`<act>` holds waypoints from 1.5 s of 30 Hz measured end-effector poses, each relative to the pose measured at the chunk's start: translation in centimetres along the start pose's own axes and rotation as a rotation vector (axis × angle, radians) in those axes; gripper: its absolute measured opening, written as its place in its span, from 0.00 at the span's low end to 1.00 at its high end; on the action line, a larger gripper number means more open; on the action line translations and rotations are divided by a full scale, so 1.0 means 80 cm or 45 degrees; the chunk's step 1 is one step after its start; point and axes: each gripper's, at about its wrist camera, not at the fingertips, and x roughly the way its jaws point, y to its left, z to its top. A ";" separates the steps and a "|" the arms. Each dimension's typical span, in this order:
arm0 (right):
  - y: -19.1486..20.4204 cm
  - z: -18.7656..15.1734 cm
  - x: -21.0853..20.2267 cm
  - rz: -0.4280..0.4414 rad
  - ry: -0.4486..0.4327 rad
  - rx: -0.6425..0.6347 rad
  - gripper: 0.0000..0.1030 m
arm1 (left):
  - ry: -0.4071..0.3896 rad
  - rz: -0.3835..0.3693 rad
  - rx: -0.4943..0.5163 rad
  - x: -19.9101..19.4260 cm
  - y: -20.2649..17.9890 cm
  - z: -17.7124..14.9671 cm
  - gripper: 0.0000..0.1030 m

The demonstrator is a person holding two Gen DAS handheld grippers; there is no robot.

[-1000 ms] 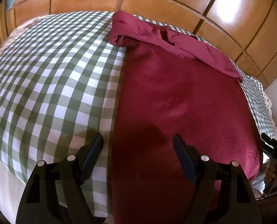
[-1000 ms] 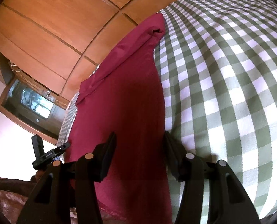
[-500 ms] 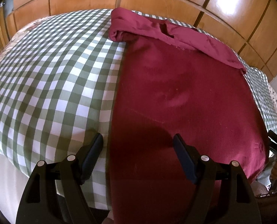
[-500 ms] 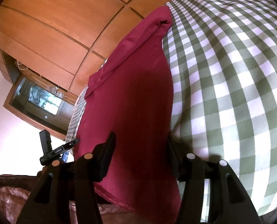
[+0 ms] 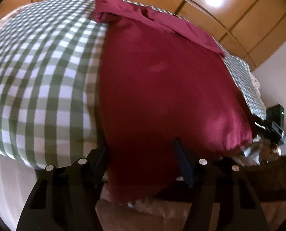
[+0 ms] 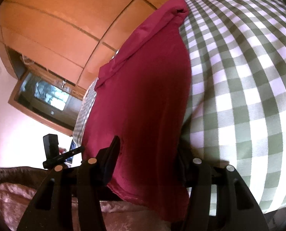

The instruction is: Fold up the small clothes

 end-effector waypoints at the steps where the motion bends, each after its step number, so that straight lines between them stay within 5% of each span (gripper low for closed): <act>1: 0.003 0.000 0.004 -0.016 0.014 -0.023 0.37 | 0.007 -0.015 0.010 0.000 -0.002 -0.003 0.61; 3: 0.006 0.000 0.012 -0.024 0.041 -0.039 0.21 | 0.009 -0.010 0.025 0.001 -0.006 -0.005 0.45; 5: 0.007 -0.001 0.012 0.005 0.034 -0.027 0.14 | 0.007 0.012 0.013 0.000 -0.006 -0.003 0.16; 7: 0.010 0.000 0.008 0.079 0.014 -0.023 0.13 | -0.020 -0.060 -0.034 -0.009 0.001 0.000 0.11; 16: 0.035 0.019 -0.040 0.332 -0.188 -0.028 0.09 | -0.368 -0.416 -0.179 -0.093 0.017 0.013 0.08; 24: 0.073 0.019 -0.076 0.541 -0.272 -0.126 0.08 | -0.669 -0.680 -0.173 -0.162 0.018 0.004 0.08; 34: 0.105 -0.003 -0.137 0.882 -0.322 -0.198 0.08 | -0.760 -1.056 -0.141 -0.227 0.010 -0.016 0.08; 38: 0.100 0.009 -0.140 0.894 -0.346 -0.173 0.08 | -0.783 -1.091 -0.188 -0.231 0.016 -0.005 0.08; 45: 0.044 0.055 -0.090 0.809 -0.336 0.111 0.09 | -0.757 -0.980 -0.458 -0.187 0.073 0.045 0.08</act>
